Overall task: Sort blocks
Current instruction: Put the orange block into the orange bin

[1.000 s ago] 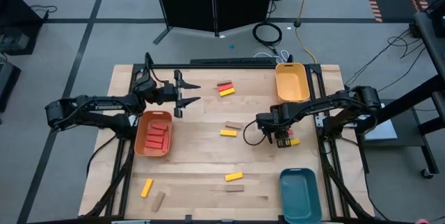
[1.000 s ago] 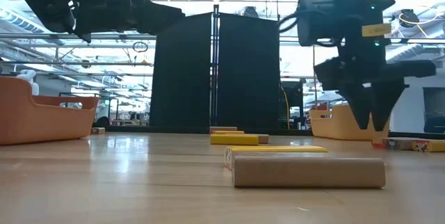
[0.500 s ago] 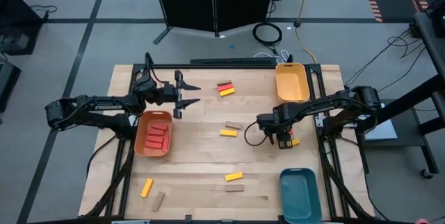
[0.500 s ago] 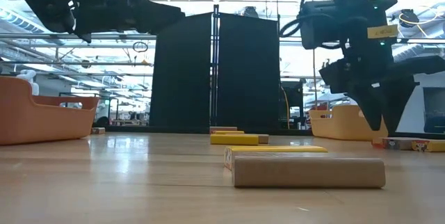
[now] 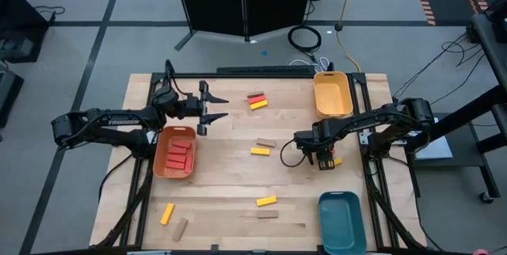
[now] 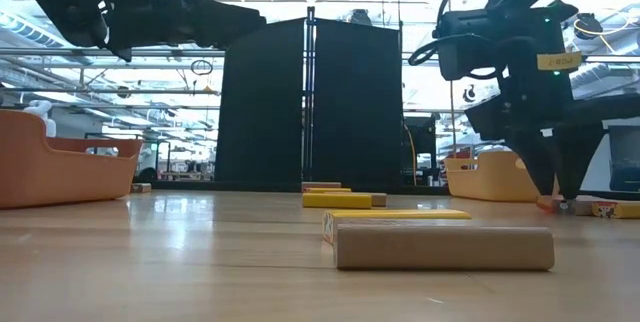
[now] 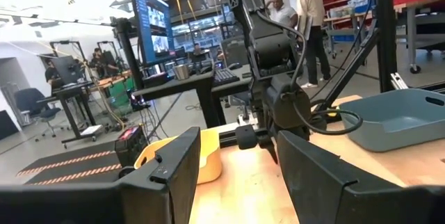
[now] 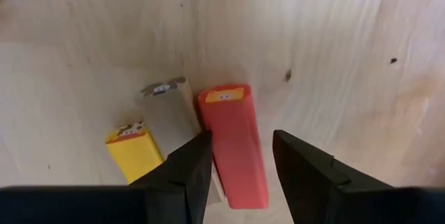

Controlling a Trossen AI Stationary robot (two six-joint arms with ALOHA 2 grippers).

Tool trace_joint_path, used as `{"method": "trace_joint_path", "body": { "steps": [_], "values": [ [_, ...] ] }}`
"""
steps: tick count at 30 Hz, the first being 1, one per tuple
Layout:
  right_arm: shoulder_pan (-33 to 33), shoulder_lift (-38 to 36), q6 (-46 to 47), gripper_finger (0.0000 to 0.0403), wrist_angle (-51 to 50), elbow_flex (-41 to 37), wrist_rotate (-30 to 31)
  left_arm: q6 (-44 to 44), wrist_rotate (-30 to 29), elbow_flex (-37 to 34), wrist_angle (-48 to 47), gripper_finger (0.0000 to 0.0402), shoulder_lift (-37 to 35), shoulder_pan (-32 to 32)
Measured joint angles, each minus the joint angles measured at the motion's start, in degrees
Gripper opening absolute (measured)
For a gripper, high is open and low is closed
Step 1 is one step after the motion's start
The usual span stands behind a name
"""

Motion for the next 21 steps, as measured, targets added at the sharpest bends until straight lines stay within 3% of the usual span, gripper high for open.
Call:
{"method": "trace_joint_path", "body": {
  "steps": [15,21],
  "values": [
    [0.0,0.0,0.0,0.0145,8.2,-3.7,-0.3,0.0,0.0,0.0,0.0,0.0189,0.0,0.0],
    [0.0,0.0,0.0,0.0119,8.5,-3.7,-0.5,-0.3,0.0,0.0,0.0,0.0189,0.0,0.0]
  ]
}}
